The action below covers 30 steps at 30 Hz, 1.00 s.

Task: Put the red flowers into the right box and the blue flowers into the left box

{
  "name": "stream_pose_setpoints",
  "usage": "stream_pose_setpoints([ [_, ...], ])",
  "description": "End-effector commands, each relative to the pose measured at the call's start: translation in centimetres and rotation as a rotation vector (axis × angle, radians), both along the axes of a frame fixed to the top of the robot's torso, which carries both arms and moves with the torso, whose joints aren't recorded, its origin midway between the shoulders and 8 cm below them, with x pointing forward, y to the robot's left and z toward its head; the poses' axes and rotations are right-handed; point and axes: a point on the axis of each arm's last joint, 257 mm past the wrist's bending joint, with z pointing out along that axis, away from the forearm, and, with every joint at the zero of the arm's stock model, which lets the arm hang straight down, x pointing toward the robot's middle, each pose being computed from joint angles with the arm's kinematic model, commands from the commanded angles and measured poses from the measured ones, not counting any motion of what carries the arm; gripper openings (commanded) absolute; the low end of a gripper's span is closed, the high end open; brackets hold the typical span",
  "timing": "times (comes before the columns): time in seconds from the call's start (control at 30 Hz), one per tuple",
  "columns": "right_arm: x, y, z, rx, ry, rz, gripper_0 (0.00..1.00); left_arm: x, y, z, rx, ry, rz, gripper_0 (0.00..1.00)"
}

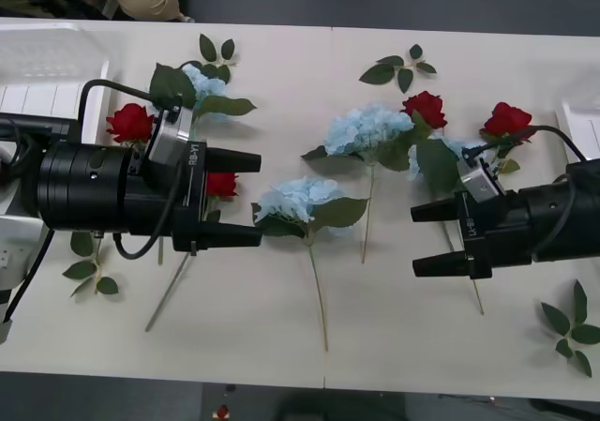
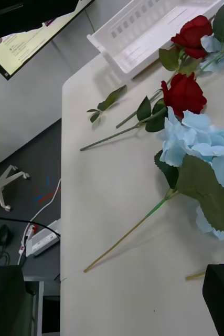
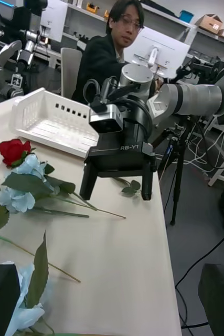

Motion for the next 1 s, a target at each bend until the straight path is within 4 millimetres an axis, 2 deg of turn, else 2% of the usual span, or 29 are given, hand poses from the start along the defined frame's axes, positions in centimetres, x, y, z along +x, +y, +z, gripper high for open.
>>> stream_pose_setpoints([
  [0.03,-1.9,0.9,-2.3,0.029,0.044,0.008,1.00,-0.3,0.2,0.6,-0.026,-0.004,-0.001,1.00],
  [0.17,-2.1,0.9,-1.7,0.039,0.034,0.006,1.00,1.0,1.3,1.4,-0.015,-0.011,0.042,1.00],
  [0.3,-2.1,0.8,-0.1,0.031,-0.017,0.024,1.00,2.1,2.6,1.6,0.001,0.063,0.100,1.00],
  [0.63,-2.7,1.2,5.3,0.004,-0.201,0.088,1.00,6.0,7.0,1.3,0.064,0.210,0.313,1.00],
  [0.8,-1.4,0.4,6.1,-0.029,-0.018,-0.062,1.00,7.8,9.3,0.9,0.129,0.266,0.463,1.00],
  [1.0,1.7,-1.7,7.1,-0.045,0.171,-0.332,1.00,9.8,11.7,-0.1,0.193,0.344,0.660,1.00],
])
